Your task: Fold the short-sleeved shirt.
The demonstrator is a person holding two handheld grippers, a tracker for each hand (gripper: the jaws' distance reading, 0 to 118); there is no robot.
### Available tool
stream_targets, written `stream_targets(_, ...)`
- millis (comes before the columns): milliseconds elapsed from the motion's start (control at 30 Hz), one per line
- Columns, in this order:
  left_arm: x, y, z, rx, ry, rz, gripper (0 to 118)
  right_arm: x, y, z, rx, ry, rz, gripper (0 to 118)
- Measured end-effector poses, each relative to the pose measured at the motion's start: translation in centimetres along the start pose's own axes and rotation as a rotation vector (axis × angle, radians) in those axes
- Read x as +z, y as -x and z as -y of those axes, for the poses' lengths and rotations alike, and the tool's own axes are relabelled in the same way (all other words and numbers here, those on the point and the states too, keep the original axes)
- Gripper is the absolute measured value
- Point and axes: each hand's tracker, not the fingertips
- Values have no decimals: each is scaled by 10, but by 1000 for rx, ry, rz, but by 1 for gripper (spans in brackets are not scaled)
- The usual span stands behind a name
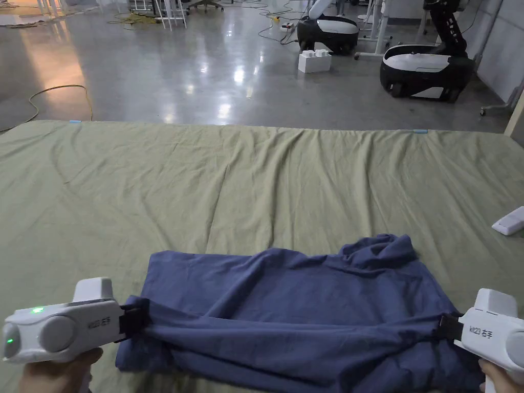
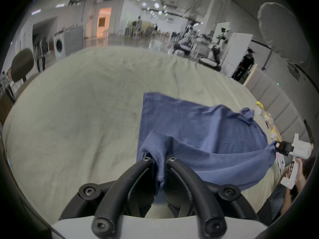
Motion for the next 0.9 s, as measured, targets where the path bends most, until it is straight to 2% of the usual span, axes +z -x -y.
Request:
stream_targets(133, -32, 5, 8, 25, 18, -42, 15, -31, 0, 10, -28, 35, 20, 9)
stream_targets(167, -33, 9, 11, 40, 9, -48, 33, -32, 0, 12, -34, 33, 21, 14)
stream_targets(200, -30, 12, 14, 83, -18, -34, 50, -34, -1, 14, -33, 31, 22, 27)
stream_targets(267, -18, 15, 15, 101, -66, -30, 86, -24, -3, 14, 4, 1, 24, 70)
stream_targets(300, -3, 13, 15, 96, -118, -36, 91, -16, -5, 13, 31, -29, 20, 77)
stream_targets(367, 28, 14, 19, 80, -198, -33, 91, 8, -11, 12, 58, -100, -18, 78)
stream_targets(467, 94, 12, 33, 72, -330, 45, 91, 61, -17, 16, 68, -229, -59, 78)
stream_targets(733, 277, -50, 108, -304, -666, 21, 90, 232, 7, 69, 89, -545, -195, 78)
stream_targets(800, 311, -62, 127, -285, -732, 11, 90, 260, 16, 88, 58, -592, -214, 78)
stream_targets(867, 330, -71, 142, -293, -767, -28, 89, 281, 23, 104, 92, -585, -269, 77)
stream_targets(900, 337, -76, 148, -291, -763, -41, 86, 292, 28, 112, 119, -592, -263, 74)
